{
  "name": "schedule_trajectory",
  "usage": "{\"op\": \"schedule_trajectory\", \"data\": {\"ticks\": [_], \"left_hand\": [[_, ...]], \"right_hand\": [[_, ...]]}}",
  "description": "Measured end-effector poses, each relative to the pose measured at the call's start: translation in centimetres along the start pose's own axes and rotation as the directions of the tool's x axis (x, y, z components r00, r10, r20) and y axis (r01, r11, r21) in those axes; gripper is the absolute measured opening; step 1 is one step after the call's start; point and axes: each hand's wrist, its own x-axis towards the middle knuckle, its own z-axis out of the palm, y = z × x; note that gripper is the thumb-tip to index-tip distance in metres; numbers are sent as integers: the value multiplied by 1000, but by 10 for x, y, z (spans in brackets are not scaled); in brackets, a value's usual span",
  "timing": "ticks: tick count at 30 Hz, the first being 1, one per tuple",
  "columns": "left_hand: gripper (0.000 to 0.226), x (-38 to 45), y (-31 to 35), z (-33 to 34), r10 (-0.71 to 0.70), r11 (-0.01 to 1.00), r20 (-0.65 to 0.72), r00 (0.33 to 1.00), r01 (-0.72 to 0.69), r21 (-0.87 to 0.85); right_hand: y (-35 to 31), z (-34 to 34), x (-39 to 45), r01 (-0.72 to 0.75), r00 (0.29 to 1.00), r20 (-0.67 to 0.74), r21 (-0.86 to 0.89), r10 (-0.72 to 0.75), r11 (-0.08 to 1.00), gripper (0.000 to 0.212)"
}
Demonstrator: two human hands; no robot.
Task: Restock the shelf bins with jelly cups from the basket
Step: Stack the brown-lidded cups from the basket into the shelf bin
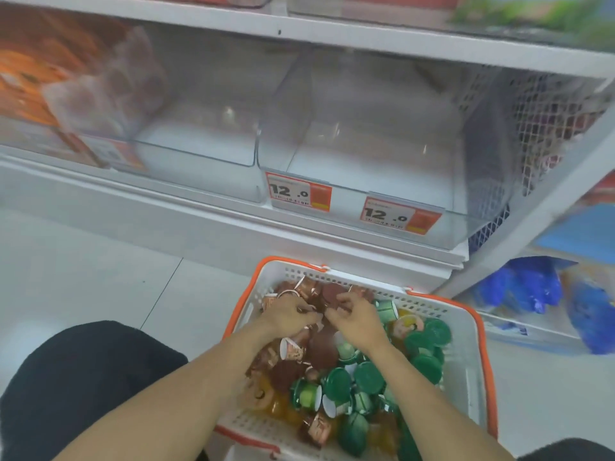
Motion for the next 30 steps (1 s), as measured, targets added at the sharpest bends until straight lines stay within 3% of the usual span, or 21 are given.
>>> {"op": "schedule_trajectory", "data": {"ticks": [2, 3, 5, 10, 16, 18, 22, 26, 30], "left_hand": [[20, -5, 8, -11, -77, 936, 101, 992, 107, -337], [20, -11, 14, -15, -87, 865, 144, 986, 146, -480], [25, -21, 28, -26, -90, 776, 202, 975, 195, -599], [70, -57, 77, -59, 101, 831, 416, 904, 154, -534], [80, -89, 113, -91, 236, 817, 408, 882, 48, -575], [67, -96, 117, -96, 286, 778, 356, 890, 2, -628], [31, -103, 118, -102, 360, 706, 116, 926, -189, -683], [33, -103, 118, -102, 366, 700, -104, 925, -347, -624], [33, -105, 122, -102, 348, 725, -288, 892, -451, -521]], "right_hand": [[-9, -15, -3, -93, 996, 17, 292, 91, 952, 30], [-16, -23, -6, -129, 992, 74, 442, 107, 888, 34], [-36, -40, -17, -170, 982, 176, 672, 67, 721, 42], [-86, -69, -45, -80, 990, 132, 813, -49, 577, 50], [-133, -84, -68, 150, 986, -83, 821, -146, 551, 51], [-144, -86, -74, 159, 984, -78, 802, -162, 576, 52], [-166, -99, -83, 227, 968, -83, 683, -235, 695, 39], [-182, -112, -78, 214, 977, -145, 663, -156, 717, 41], [-198, -132, -74, 122, 988, -9, 663, -155, 739, 23]]}}
